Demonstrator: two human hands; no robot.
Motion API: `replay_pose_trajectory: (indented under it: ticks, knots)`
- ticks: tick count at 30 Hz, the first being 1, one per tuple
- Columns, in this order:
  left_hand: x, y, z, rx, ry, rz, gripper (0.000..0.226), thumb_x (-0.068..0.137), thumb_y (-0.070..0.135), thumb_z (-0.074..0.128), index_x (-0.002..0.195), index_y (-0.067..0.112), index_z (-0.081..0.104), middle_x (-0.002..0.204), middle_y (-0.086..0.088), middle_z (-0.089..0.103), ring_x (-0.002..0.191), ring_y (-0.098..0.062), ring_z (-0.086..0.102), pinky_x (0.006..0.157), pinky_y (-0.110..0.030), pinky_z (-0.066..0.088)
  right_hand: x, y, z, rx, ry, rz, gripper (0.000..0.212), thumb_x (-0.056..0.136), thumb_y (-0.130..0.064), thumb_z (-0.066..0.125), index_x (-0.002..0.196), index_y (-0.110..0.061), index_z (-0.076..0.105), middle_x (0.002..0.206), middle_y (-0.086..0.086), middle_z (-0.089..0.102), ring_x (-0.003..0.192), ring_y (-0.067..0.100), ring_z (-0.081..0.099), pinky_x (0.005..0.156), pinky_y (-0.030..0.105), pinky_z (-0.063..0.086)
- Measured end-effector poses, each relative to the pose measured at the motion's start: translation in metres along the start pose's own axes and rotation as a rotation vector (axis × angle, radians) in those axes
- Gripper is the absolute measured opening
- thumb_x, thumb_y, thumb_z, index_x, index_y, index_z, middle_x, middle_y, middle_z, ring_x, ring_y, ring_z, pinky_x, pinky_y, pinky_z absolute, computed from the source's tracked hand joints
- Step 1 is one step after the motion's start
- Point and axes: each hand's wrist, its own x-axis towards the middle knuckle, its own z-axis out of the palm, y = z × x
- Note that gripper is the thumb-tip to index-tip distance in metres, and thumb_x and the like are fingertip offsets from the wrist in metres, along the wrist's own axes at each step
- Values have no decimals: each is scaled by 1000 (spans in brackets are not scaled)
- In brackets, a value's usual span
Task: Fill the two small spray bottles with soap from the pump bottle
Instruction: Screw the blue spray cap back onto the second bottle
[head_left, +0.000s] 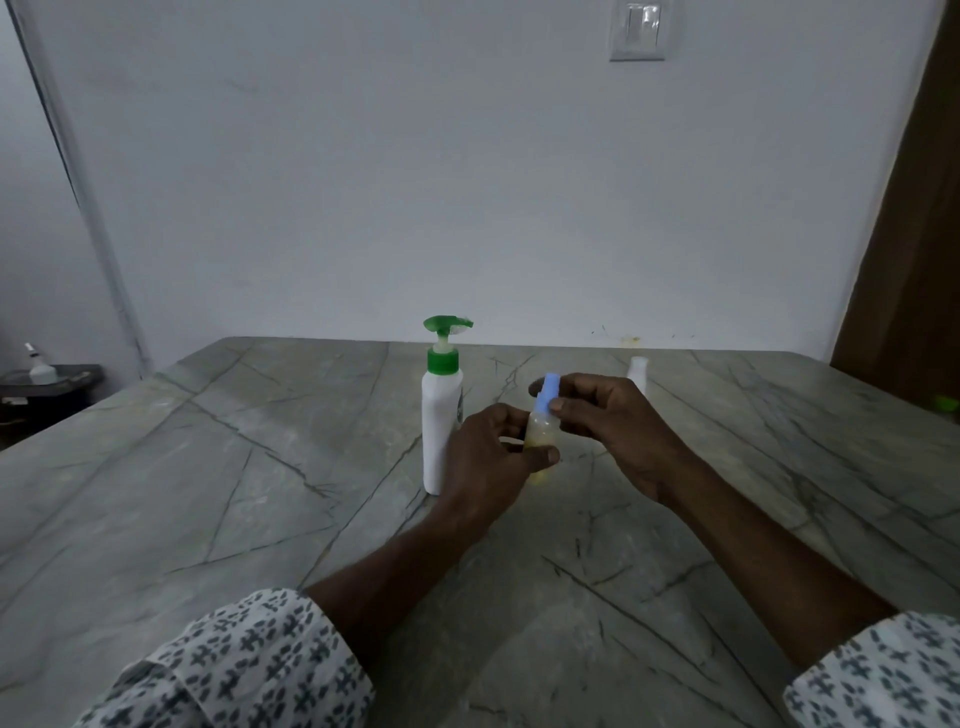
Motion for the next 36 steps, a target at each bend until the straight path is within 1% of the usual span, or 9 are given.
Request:
replay_pose_trajectory:
  ticks: [3,5,7,12,19,23,27,34,36]
  knots:
    - [0,0,0,12,10,4,40,71,22,86,106,15,66,102,0,73,85,-12,72,76,-30,61,0,1,4,-62,20,-17,18,92,-18,66,103,-6,73,100,5,74,94,17,69,90,33,53]
    - [0,-1,0,10,19,1,38,70,21,87,102,16,67,99,1,73,83,-12,72,76,-35,62,1,3,6,-106,69,-45,26,87,-22,71,93,3,69,85,19,66,78,20,60,78,34,48]
    - [1,-2,1,1,19,-3,38,69,22,87,101,17,67,97,2,73,82,-14,73,77,-39,62,1,3,6,-101,94,-49,31,84,-25,74,93,4,68,91,29,64,76,20,57,75,35,48]
    - [2,0,2,30,20,1,40,74,24,84,108,16,65,106,2,71,89,-13,70,74,-24,58,-1,-1,0,46,26,29,25,93,-19,63,117,-17,70,112,-1,74,109,15,67,96,37,52]
    - [4,-2,3,37,37,-2,42,72,26,86,106,17,65,105,-1,72,88,-16,71,80,-38,61,0,-2,7,-86,75,-52,15,94,-15,62,104,-10,73,104,2,74,96,11,69,85,22,52]
    - [4,-1,3,27,36,12,38,74,22,84,106,16,65,103,1,72,87,-15,72,80,-39,61,1,-2,11,-126,83,-58,18,94,-18,62,106,-7,71,105,12,73,100,25,68,90,37,53]
    - [4,2,2,13,30,6,33,77,16,82,105,14,64,101,0,73,85,-15,73,79,-42,61,1,3,15,-192,109,-69,18,90,-23,68,102,-10,73,98,5,74,93,23,69,89,46,55]
    - [0,10,5,109,74,34,30,77,21,82,102,19,66,100,6,72,83,-7,71,74,-28,59,2,5,26,-239,288,-79,19,87,-25,71,99,-10,77,95,2,75,87,16,69,84,43,56]
    - [-4,16,4,183,59,44,43,76,24,83,114,19,65,111,4,71,88,-7,70,77,-27,58,3,5,23,-211,303,-63,15,86,-25,72,95,-13,77,92,-2,75,87,18,69,83,46,58]
